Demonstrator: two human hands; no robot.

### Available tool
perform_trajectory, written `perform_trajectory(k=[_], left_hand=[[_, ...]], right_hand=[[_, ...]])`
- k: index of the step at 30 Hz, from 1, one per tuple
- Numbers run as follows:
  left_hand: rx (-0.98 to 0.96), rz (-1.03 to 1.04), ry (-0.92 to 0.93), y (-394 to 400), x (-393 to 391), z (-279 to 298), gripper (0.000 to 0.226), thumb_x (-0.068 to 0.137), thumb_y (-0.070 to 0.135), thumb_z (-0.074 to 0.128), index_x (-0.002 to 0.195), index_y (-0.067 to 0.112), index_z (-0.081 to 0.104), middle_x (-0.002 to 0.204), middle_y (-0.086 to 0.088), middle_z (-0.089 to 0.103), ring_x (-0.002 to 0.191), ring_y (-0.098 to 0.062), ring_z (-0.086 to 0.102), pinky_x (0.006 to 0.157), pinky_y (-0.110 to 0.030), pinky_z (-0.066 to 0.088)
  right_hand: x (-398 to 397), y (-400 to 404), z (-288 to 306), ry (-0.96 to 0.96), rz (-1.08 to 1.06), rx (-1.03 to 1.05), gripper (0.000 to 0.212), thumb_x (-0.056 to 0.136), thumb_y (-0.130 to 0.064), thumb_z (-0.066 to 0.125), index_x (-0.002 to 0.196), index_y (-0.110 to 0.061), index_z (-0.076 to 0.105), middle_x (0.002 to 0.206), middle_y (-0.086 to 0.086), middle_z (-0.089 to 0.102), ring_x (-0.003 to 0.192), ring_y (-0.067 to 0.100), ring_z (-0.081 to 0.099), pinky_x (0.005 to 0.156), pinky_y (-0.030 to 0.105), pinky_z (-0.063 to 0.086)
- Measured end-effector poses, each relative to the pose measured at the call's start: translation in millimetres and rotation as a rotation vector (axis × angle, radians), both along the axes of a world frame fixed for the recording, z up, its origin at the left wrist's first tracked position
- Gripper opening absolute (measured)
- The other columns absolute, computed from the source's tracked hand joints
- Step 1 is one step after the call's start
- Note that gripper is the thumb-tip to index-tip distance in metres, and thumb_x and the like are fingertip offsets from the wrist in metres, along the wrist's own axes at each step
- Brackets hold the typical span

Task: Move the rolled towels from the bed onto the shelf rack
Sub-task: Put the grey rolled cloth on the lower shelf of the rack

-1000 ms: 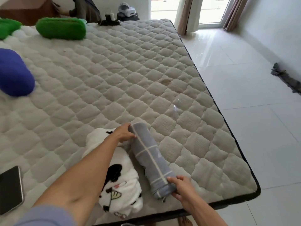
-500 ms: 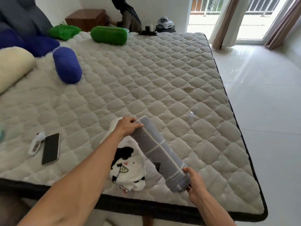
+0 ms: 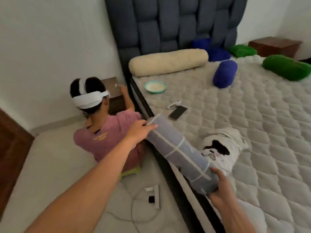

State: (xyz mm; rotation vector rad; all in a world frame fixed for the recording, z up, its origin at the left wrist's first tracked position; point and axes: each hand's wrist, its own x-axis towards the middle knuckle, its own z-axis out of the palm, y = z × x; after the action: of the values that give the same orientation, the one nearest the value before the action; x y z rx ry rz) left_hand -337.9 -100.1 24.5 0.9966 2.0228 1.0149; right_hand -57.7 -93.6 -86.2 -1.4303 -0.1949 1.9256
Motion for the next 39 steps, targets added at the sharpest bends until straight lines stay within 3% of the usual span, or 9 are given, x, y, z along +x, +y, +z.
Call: perform_trajectory(k=[3,5,8,15,18,25,31,34,39], left_hand=[[0.007,0.243,-0.027,-94.8,-54.3,-7.0,0.023,0.082,0.036,0.068,0.076,0.015,0.062,0.085,-0.011,0.065,0.077,-0.023,0.062,0.065,-0.03,0.04],[-0.031,0.411,-0.052,-164.8,-88.2,-15.3,0.041,0.078,0.04,0.071,0.098,0.005,0.068,0.106,-0.022,0.069,0.097,-0.035,0.067,0.07,-0.03,0.044],[-0.081,0.618,-0.094,-283.9,-128.2,-27.1,0.065,0.065,0.052,0.07,0.111,0.007,0.067,0.111,-0.02,0.07,0.101,-0.035,0.067,0.084,-0.037,0.056],[-0.047,1.077,-0.198,-531.0,-172.4,-52.5,0.04,0.076,0.041,0.069,0.103,0.011,0.063,0.111,-0.013,0.067,0.101,-0.03,0.064,0.089,-0.043,0.055],[0.012,1.237,-0.315,-599.4,-181.1,-62.4,0.031,0.085,0.022,0.066,0.112,0.006,0.059,0.113,-0.014,0.063,0.083,-0.024,0.061,0.065,-0.033,0.053],[0.057,1.513,-0.556,-691.5,-212.5,-96.8,0.046,0.081,0.022,0.066,0.123,0.007,0.053,0.113,-0.016,0.058,0.097,-0.032,0.057,0.086,-0.043,0.05],[0.034,1.713,-0.453,-711.8,-274.3,-103.8,0.05,0.077,0.013,0.066,0.123,0.003,0.051,0.119,-0.02,0.06,0.103,-0.036,0.062,0.094,-0.05,0.053],[-0.101,1.739,-0.4,-724.9,-307.6,-106.7,0.061,0.074,0.019,0.067,0.13,0.003,0.046,0.129,-0.019,0.057,0.111,-0.037,0.06,0.096,-0.047,0.052],[-0.256,1.768,-0.343,-747.1,-367.0,-113.3,0.069,0.073,0.024,0.062,0.134,0.004,0.038,0.139,-0.016,0.045,0.12,-0.038,0.053,0.098,-0.046,0.05]], right_hand=[[-62.4,-36.8,-1.4,-0.005,0.195,0.07,0.053,0.075,-0.029,0.07,0.126,-0.02,0.06,0.134,0.008,0.059,0.116,0.034,0.057,0.091,0.051,0.05],[-103.1,-69.0,3.6,-0.01,0.365,0.114,0.032,0.078,-0.029,0.069,0.107,-0.017,0.067,0.121,0.01,0.065,0.105,0.035,0.062,0.091,0.055,0.049],[-166.4,-129.5,12.8,-0.002,0.621,0.153,0.011,0.086,-0.024,0.063,0.09,-0.014,0.066,0.103,0.01,0.066,0.088,0.031,0.063,0.08,0.051,0.05],[-281.9,-299.6,-3.3,-0.067,1.058,0.189,0.021,0.085,-0.025,0.064,0.101,-0.012,0.065,0.11,0.014,0.066,0.087,0.033,0.064,0.063,0.041,0.054],[-312.5,-358.4,-6.2,-0.081,1.195,0.212,0.033,0.083,-0.021,0.065,0.112,-0.006,0.063,0.107,0.014,0.066,0.085,0.029,0.062,0.059,0.034,0.041],[-389.3,-427.8,-17.5,-0.108,1.44,0.216,0.017,0.086,-0.01,0.064,0.101,-0.002,0.062,0.091,0.011,0.067,0.08,0.025,0.06,0.071,0.039,0.048],[-475.4,-456.9,-42.1,-0.146,1.619,0.17,0.028,0.086,-0.011,0.061,0.112,0.001,0.058,0.098,0.013,0.065,0.099,0.031,0.059,0.088,0.043,0.046],[-508.2,-471.9,-48.8,-0.171,1.699,0.135,0.03,0.085,-0.009,0.06,0.112,0.002,0.059,0.107,0.018,0.064,0.103,0.033,0.058,0.082,0.041,0.048],[-555.6,-508.7,-62.8,-0.188,1.775,0.094,0.037,0.088,-0.006,0.055,0.121,0.012,0.054,0.088,0.015,0.061,0.086,0.032,0.058,0.061,0.033,0.046]])
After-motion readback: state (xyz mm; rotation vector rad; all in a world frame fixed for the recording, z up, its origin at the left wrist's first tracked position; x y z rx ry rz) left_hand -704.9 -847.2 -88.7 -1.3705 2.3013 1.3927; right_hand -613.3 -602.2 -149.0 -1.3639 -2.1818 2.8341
